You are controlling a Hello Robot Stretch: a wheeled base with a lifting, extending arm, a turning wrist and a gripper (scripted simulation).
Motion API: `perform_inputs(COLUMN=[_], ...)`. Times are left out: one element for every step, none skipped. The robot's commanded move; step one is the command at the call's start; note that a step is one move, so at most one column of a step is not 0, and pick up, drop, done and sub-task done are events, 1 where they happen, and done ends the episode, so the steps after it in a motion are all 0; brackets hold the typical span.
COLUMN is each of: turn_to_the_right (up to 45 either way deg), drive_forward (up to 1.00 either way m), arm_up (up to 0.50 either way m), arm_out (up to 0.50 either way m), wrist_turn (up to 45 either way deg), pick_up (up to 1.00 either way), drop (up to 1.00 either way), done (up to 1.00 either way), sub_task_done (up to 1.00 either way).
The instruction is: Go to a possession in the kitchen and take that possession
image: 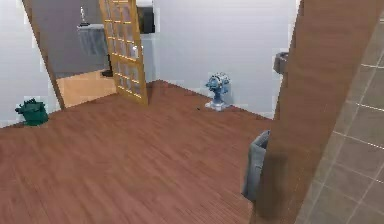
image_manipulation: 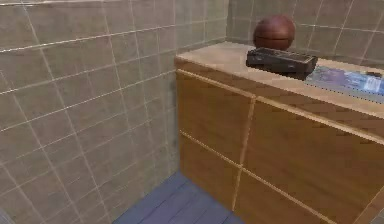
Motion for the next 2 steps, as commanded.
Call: perform_inputs(turn_to_the_right=[-42.0,0.0], drive_forward=[0.00,0.15], arm_up=[0.00,0.00], arm_out=[0.00,0.00], wrist_turn=[0.0,0.0], pick_up=[0.00,0.00], drop=[0.00,0.00], done=[0.00,0.00], sub_task_done=[0.00,0.00])
